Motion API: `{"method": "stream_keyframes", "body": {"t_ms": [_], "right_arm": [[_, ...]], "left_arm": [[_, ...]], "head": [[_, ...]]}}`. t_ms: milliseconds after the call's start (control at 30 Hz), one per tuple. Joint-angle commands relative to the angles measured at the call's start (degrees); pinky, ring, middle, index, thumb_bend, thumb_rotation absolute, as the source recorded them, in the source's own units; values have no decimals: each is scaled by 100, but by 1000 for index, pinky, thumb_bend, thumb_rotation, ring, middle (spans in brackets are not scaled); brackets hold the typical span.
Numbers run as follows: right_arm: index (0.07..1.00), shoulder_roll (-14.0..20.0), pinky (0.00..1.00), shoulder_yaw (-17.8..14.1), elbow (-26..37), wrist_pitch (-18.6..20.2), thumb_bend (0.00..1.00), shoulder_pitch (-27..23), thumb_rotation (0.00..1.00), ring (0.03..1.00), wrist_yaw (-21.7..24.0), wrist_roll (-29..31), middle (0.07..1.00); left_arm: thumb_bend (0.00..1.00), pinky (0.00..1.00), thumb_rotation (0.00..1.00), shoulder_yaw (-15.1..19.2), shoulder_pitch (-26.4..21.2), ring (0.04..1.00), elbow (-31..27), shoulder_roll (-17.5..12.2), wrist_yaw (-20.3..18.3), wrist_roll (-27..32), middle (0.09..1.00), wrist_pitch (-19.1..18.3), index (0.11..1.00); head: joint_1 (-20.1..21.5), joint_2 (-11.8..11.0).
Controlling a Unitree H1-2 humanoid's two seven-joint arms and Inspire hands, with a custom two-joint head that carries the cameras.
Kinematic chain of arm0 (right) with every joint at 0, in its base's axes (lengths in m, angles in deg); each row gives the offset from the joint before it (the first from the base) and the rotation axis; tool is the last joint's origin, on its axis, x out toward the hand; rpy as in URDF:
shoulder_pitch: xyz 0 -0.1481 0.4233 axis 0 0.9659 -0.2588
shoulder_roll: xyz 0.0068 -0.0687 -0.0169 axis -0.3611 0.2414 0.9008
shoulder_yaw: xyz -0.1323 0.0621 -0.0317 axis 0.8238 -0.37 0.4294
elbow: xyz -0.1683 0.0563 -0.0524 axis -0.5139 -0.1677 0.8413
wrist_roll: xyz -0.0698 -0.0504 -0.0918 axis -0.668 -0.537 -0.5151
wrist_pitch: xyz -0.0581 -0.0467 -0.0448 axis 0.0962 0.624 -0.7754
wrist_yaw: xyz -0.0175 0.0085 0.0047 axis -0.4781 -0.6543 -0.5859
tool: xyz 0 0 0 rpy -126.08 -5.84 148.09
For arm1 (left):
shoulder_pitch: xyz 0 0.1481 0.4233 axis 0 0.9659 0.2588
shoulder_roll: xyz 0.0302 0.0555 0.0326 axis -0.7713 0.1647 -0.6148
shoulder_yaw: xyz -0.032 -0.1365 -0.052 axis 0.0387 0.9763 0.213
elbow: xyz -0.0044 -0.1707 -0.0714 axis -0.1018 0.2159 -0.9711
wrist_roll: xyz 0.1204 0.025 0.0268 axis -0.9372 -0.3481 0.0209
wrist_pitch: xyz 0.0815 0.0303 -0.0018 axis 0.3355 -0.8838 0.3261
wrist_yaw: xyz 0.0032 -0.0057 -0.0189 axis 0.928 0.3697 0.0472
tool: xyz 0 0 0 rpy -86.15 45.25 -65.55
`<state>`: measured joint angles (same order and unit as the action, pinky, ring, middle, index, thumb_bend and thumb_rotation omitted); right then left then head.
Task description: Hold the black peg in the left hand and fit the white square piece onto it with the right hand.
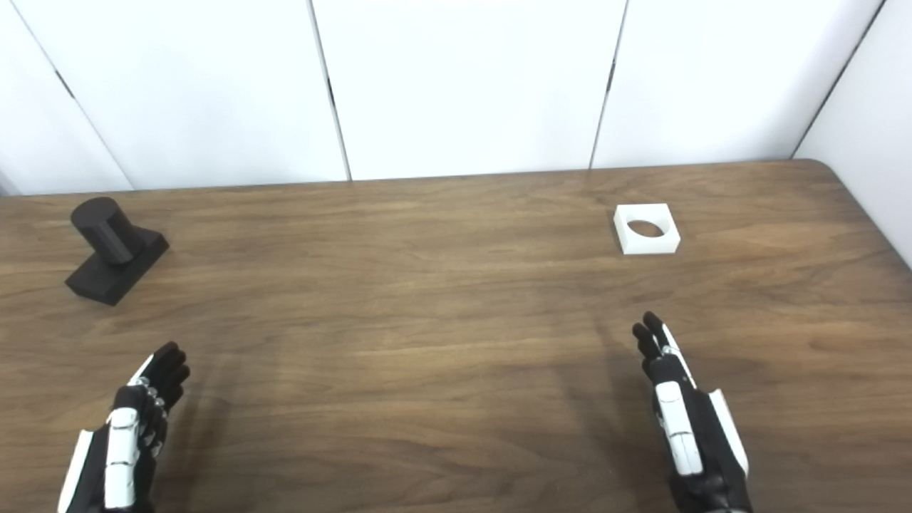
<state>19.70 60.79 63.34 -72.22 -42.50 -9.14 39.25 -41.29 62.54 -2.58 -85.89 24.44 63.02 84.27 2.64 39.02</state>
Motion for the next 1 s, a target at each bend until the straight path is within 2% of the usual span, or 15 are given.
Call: {"method": "stream_keyframes", "body": {"t_ms": [0, 467, 600, 767, 833, 867, 900, 967], "right_arm": [[972, -73, 1000, 0, 231, -75, 476, 16, 1000, 992, -2, -14, 962], [969, -104, 1000, -1, 259, -63, 468, 18, 1000, 990, -27, -29, 961], [968, -85, 1000, -13, 260, -49, 458, 13, 1000, 990, -17, -6, 963], [983, -39, 1000, -46, 275, 24, 489, 23, 1000, 1000, -8, -6, 971], [987, -23, 1000, -83, 249, 12, 482, 17, 1000, 1000, -1, 66, 974], [989, -24, 1000, -101, 248, 17, 472, 14, 1000, 1000, 6, 131, 976], [991, -15, 1000, -125, 232, 17, 462, 7, 1000, 1000, 18, 201, 979], [998, 17, 1000, -155, 197, -10, 479, -4, 1000, 1000, 41, 259, 989]], "left_arm": [[506, 973, 1000, 22, -21, 929, -128, 91, 3, 10, 925, 232, 905], [521, 993, 1000, 11, -11, 944, -164, 54, -56, 53, 942, 160, 922], [520, 985, 1000, 13, -7, 938, -158, 97, -20, 27, 935, 163, 913], [547, 992, 1000, -52, 42, 946, -198, 147, -25, 79, 939, 55, 918], [564, 972, 1000, -98, 49, 932, -200, 207, 37, -62, 926, 55, 906], [564, 969, 1000, -120, 51, 930, -196, 221, 48, -89, 924, 71, 905], [560, 962, 1000, -151, 51, 927, -181, 233, 55, -122, 920, 90, 902], [577, 947, 994, -202, 54, 921, -144, 291, 95, -139, 911, 74, 893]], "head": [[17, 3], [9, 8], [-167, 4], [-643, -79], [-1051, -179], [-1051, -179], [-1310, -261], [-1535, -351]]}}
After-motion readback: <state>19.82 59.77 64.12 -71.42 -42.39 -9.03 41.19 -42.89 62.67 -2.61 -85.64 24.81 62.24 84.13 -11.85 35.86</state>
